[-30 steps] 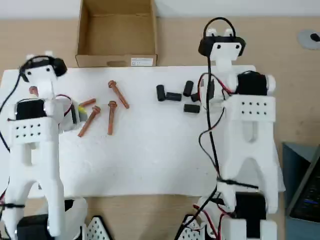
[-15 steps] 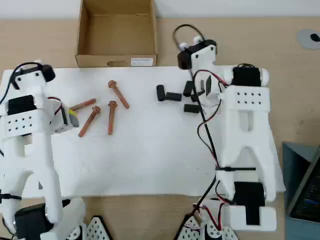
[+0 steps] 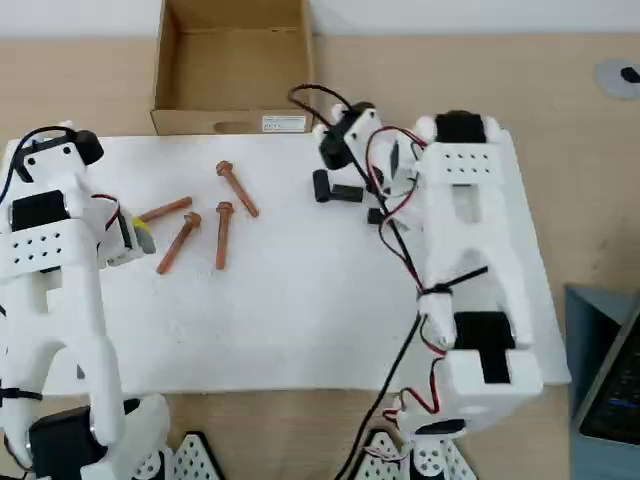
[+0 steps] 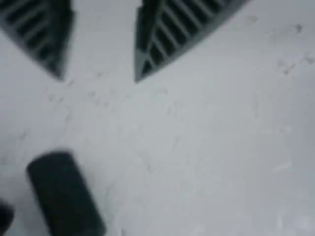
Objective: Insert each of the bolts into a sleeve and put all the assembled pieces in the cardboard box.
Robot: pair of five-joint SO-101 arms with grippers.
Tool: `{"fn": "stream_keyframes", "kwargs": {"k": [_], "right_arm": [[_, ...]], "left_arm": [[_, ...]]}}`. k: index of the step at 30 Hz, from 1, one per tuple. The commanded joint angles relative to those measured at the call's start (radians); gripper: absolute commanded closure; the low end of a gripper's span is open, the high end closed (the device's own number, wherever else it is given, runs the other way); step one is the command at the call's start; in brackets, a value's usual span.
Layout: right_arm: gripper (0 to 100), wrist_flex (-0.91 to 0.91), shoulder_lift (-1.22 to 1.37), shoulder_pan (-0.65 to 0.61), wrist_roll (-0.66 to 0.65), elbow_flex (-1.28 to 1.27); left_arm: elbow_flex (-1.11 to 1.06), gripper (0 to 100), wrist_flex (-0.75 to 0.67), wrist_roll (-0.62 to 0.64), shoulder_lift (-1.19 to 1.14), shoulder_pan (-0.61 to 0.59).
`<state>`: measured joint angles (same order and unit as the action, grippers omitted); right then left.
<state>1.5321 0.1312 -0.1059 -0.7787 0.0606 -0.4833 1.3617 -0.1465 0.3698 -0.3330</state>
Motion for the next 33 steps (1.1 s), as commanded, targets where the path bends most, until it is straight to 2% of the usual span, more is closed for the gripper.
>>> {"fn": "stream_keyframes", "kwargs": {"k": [1,18,33], "right_arm": [[84.3,0.011,0.038,-0.022,-0.028,0.096],[83.8,0.046,0.229,-0.035,-0.078,0.197],[83.9,-0.091,0.361,-0.047,-0.127,0.197]], "left_arm": [[0.035,77,-0.003,-0.02,0.005,-0.009],[0.026,77,-0.002,-0.021,0.008,-0.014],[0.026,77,-0.002,-0.021,0.005,-0.011]]}}
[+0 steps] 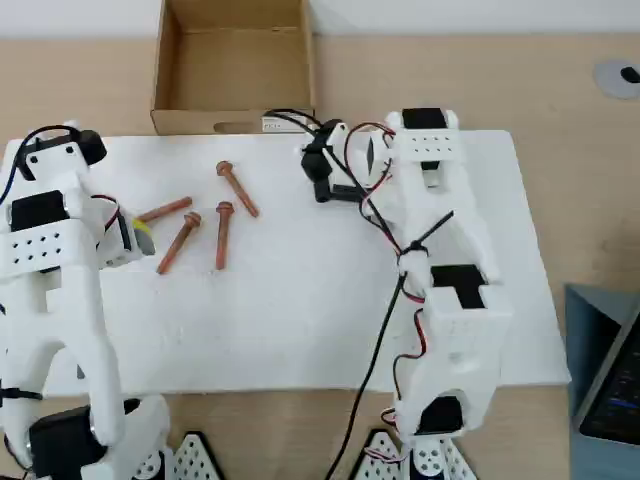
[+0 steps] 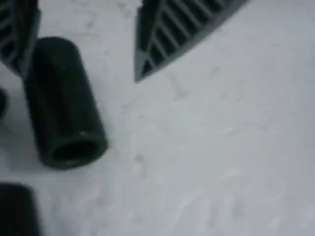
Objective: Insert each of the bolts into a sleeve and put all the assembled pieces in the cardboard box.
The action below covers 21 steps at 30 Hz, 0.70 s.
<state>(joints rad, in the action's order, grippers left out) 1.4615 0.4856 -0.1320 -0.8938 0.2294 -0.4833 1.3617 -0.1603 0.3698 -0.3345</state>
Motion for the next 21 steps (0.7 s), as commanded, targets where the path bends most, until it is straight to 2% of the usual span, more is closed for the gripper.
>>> {"fn": "stream_keyframes", "kwargs": {"k": [1,9,18,21], "right_arm": [[83.9,-0.026,0.016,-0.022,-0.018,0.028],[84.2,-0.043,0.082,-0.021,-0.031,0.028],[98.1,-0.063,0.13,-0.024,-0.023,0.028],[98.8,-0.057,0.122,-0.025,-0.021,0.028]], "left_arm": [[0.026,77,-0.002,-0.008,0.005,-0.009],[0.026,77,-0.002,-0.008,0.005,-0.008],[-0.005,77,-0.003,-0.008,0.004,-0.008],[-0.028,77,-0.003,-0.008,0.004,-0.008]]}}
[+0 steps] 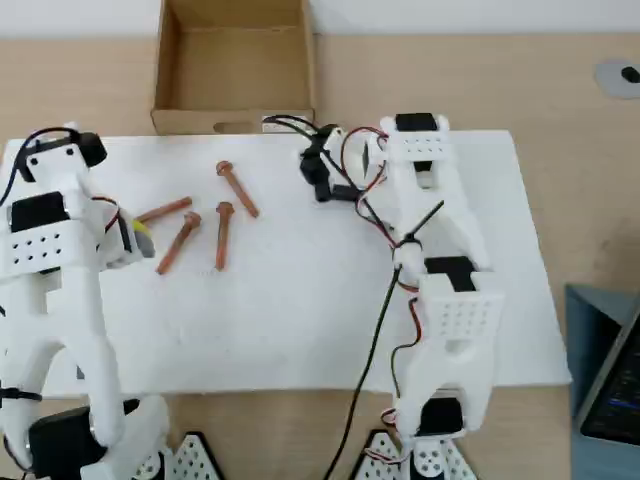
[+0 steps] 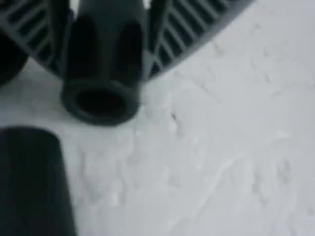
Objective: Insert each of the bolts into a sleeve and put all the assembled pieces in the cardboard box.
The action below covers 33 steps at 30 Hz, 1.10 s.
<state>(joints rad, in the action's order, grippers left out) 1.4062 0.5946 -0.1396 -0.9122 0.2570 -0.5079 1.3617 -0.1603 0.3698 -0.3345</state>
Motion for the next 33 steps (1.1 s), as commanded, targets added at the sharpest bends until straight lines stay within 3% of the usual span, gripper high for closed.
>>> {"fn": "stream_keyframes", "kwargs": {"k": [1,14,21,28,33], "right_arm": [[98.8,-0.002,0.005,-0.018,0.006,0.001],[98.8,0.1,-0.266,-0.016,0.129,0.001],[98.8,0.23,-0.486,-0.008,0.184,-0.005],[98.8,0.353,-0.639,0.019,0.233,-0.008],[98.8,0.361,-0.696,0.117,0.23,-0.059]], "left_arm": [[-0.006,77,-0.002,-0.008,0.005,-0.008],[-0.006,77,0.002,-0.005,0.013,-0.009],[0.11,77,0.121,-0.002,0.004,-0.002],[0.25,94,0.127,0.061,-0.002,-0.006],[0.368,96,0.126,0.144,-0.142,-0.009]]}}
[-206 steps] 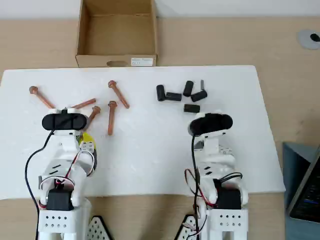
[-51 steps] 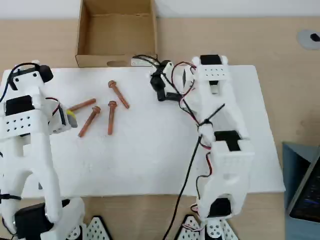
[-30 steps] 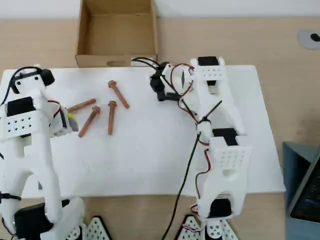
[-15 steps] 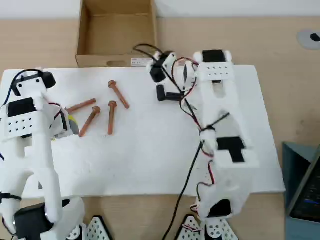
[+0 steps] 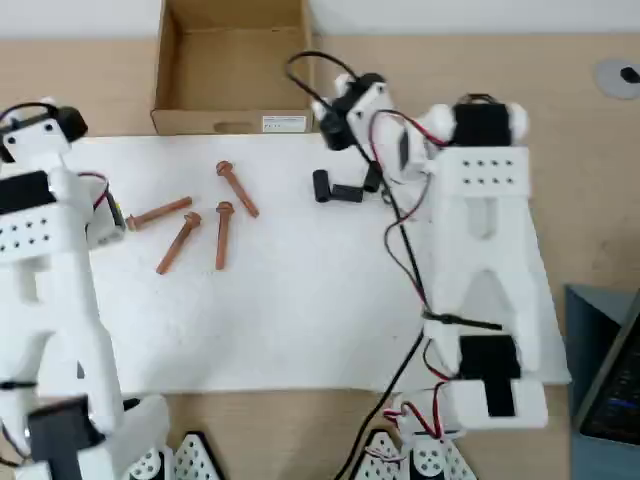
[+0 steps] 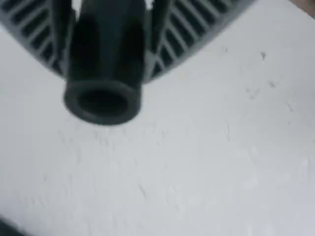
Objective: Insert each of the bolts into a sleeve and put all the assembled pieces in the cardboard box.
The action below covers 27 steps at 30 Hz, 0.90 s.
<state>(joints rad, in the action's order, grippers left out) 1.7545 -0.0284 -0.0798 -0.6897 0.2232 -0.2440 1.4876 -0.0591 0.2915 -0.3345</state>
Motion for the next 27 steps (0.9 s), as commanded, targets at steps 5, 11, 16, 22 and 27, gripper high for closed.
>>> {"fn": "stream_keyframes", "kwargs": {"k": [5,11,16,22,27], "right_arm": [[98.8,0.008,-0.125,0.116,0.005,-0.148],[98.8,0.005,-0.199,0.12,0.005,-0.246],[98.8,0.003,-0.214,0.116,0.011,-0.283],[98.8,0.009,-0.214,0.116,0.012,-0.283],[98.8,0.009,-0.214,0.116,0.026,-0.283]], "left_arm": [[0.273,100,0.0,0.101,-0.278,-0.055],[0.491,100,0.0,0.095,-0.473,-0.118],[0.654,99,0.0,0.097,-0.63,-0.123],[0.827,98,-0.026,0.104,-0.799,-0.123],[0.947,91,-0.026,0.15,-0.908,-0.146]]}}
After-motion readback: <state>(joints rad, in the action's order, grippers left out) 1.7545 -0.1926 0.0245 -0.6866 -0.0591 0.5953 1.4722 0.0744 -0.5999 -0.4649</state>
